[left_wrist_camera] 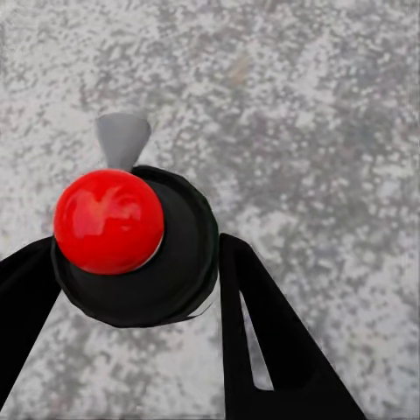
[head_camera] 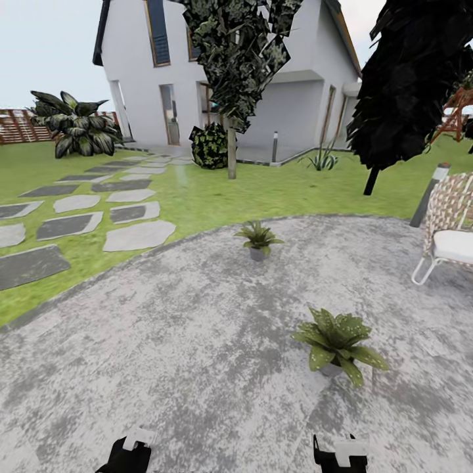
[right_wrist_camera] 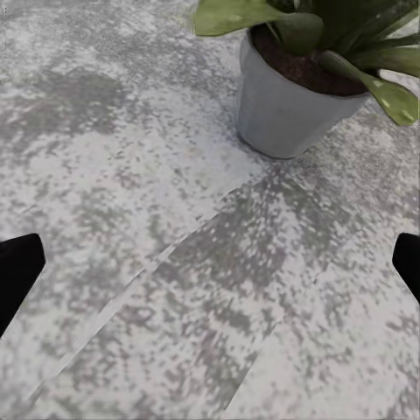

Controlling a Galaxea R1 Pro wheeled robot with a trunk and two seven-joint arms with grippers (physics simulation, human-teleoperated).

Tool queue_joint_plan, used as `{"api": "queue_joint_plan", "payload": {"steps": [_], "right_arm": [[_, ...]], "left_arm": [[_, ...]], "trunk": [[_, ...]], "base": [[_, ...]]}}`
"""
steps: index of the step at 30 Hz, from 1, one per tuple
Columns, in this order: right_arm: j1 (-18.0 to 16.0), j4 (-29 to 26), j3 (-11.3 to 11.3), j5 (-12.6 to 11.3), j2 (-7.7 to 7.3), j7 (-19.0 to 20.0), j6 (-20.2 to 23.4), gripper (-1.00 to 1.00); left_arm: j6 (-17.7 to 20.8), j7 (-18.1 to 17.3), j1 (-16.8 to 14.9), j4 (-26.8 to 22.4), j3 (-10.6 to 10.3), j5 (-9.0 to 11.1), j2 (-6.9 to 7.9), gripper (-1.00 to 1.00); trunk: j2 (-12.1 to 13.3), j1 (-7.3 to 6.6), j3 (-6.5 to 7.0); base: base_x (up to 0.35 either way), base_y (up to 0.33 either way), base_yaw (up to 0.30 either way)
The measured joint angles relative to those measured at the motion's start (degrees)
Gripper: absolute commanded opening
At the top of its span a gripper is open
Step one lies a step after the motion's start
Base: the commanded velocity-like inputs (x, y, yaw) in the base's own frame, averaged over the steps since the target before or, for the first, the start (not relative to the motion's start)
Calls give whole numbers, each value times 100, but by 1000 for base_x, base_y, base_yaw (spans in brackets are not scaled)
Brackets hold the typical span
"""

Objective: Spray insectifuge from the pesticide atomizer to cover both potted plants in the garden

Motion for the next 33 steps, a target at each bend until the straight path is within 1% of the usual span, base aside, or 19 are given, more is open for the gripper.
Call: {"api": "queue_joint_plan", "payload": {"steps": [15,20,28,33], "right_arm": [[0,1,7,0,0,0,0,100],[0,1,2,0,0,2,1,100],[1,-20,0,0,-3,17,0,100],[1,-26,7,8,-8,18,0,100]], "left_arm": [[3,1,0,0,9,8,0,-100],[-5,2,0,1,10,9,9,-100],[-17,2,-1,3,9,8,8,-100],[-25,-5,-1,4,9,8,8,-100]], "trunk": [[0,0,0],[0,-3,0],[0,-3,0],[0,-4,0]], "base": [[6,0,279],[270,87,228],[312,110,20],[330,22,0]]}}
